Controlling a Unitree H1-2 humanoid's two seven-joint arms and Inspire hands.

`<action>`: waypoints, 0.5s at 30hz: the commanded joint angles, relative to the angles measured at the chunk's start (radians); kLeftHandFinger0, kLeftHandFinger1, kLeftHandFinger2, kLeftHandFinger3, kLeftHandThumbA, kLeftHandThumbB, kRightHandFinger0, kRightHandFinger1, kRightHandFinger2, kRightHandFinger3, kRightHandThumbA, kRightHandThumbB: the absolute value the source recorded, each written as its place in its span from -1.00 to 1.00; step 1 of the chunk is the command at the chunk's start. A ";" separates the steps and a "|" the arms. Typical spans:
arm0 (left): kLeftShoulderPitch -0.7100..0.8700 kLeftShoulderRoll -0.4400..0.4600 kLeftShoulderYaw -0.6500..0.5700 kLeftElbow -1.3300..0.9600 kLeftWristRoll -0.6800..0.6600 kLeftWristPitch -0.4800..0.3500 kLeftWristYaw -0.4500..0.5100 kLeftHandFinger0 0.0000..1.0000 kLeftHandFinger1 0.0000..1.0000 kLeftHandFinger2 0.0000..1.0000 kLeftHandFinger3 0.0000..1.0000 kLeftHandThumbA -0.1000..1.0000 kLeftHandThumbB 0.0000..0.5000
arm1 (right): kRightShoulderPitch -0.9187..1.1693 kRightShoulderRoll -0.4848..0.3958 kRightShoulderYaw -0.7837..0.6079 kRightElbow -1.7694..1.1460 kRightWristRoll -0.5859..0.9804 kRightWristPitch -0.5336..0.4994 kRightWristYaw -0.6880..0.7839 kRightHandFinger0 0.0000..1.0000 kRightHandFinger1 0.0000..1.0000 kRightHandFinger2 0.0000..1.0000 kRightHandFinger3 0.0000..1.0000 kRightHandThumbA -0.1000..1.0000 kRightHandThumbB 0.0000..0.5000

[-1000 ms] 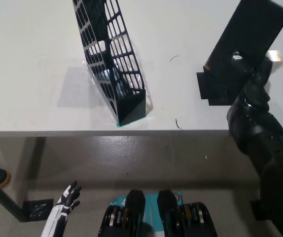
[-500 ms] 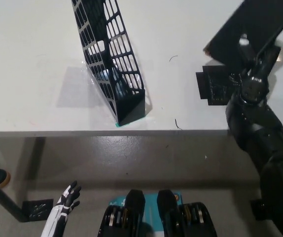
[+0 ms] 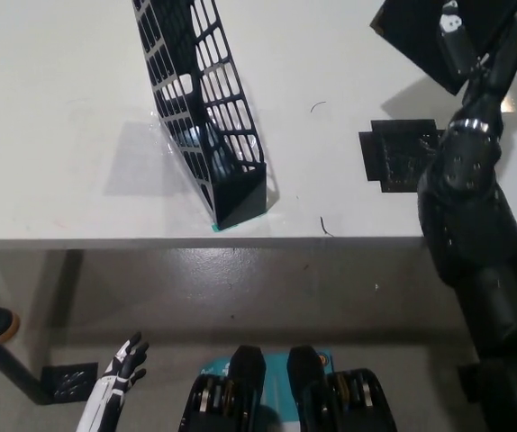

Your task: A notebook is kept standing on the table on the right hand side and a black shelf is kept on the left hand side and the robot uses its right hand to grab the notebook and places it in the shelf

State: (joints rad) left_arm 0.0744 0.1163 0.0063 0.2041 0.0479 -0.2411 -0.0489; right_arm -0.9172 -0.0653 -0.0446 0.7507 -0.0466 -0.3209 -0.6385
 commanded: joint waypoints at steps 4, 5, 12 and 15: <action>0.002 0.012 -0.001 -0.028 -0.002 -0.031 -0.006 1.00 1.00 1.00 1.00 1.00 -0.76 | -0.030 0.004 0.156 -0.672 -0.319 0.112 0.135 -1.00 -0.59 0.43 0.59 -1.00 -0.61; 0.002 0.013 -0.002 -0.028 -0.002 -0.031 -0.007 1.00 1.00 1.00 1.00 1.00 -0.75 | -0.029 0.010 0.166 -0.687 -0.336 0.117 0.136 -1.00 -0.60 0.41 0.60 -1.00 -0.61; 0.001 0.015 -0.003 -0.028 -0.006 -0.029 -0.014 1.00 1.00 1.00 1.00 1.00 -0.75 | -0.047 0.061 0.229 -0.737 -0.395 0.146 0.140 -1.00 -0.66 0.32 0.56 -1.00 -0.59; -0.002 0.015 -0.003 -0.021 -0.001 -0.038 -0.009 1.00 1.00 1.00 1.00 1.00 -0.77 | -0.070 0.091 0.251 -0.738 -0.377 0.143 0.144 -1.00 -0.66 0.32 0.58 -1.00 -0.61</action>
State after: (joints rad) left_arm 0.0746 0.1163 0.0060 0.2077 0.0496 -0.2402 -0.0489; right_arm -0.7901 -0.0367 0.1017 0.2954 -0.1894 -0.2167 -0.5935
